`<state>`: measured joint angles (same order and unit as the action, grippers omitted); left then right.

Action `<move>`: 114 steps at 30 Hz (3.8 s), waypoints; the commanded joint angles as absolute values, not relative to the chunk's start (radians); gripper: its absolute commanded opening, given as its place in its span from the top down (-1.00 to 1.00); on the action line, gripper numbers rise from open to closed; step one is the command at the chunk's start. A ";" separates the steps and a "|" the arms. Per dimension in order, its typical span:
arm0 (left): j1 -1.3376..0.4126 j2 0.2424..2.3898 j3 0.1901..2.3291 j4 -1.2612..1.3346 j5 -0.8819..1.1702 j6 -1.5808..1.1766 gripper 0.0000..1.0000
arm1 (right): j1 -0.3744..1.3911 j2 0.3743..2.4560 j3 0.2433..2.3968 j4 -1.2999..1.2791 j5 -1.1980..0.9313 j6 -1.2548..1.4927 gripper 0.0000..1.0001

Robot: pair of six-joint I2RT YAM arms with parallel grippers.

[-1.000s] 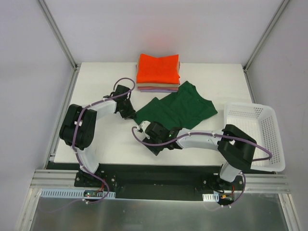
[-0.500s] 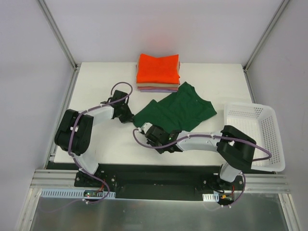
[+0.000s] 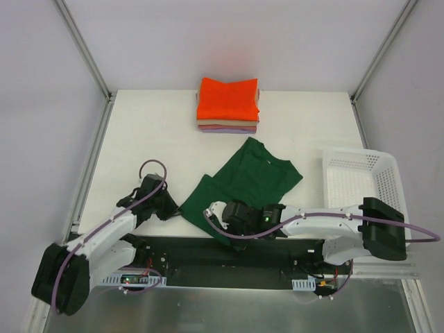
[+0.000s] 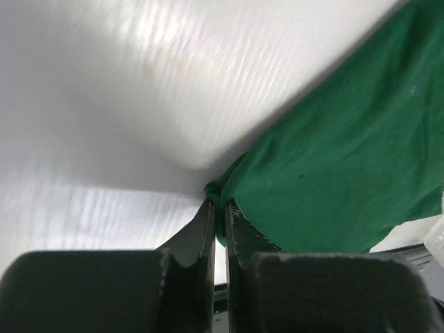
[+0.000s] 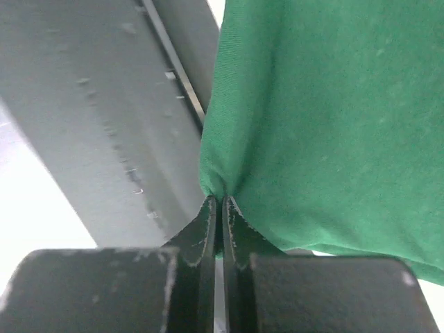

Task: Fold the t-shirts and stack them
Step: Grab one side of the 2/3 rectangular tshirt with both arms, then fold the long partially folded tshirt into a neat square, then put the neatly folded tshirt into the corner of the board with both arms

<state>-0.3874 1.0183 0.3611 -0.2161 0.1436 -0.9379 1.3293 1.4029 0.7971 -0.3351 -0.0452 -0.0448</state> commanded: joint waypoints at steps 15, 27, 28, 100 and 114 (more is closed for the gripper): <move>-0.394 0.592 0.665 -0.641 -0.146 -0.833 1.00 | 1.399 1.229 0.796 -0.061 -0.313 0.147 0.99; -0.406 0.889 0.867 -0.402 0.043 -0.759 1.00 | 1.336 0.913 0.652 -0.175 -0.022 0.308 0.99; -0.414 0.925 0.880 -0.376 0.035 -0.761 1.00 | 1.327 0.888 0.652 -0.216 -0.006 0.320 0.99; -0.617 1.810 1.106 -0.045 0.449 -0.709 -0.98 | 0.535 1.169 0.692 -0.305 -0.143 0.235 -0.96; -0.764 1.422 0.701 -0.043 0.212 -0.905 -0.98 | 0.525 1.540 1.002 -0.230 -0.075 -0.040 -0.99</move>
<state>-0.7422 1.5124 0.7479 -0.0109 0.3035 -0.8532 0.5297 1.5349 0.9211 -0.2752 -0.0475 0.0723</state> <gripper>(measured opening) 0.990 0.991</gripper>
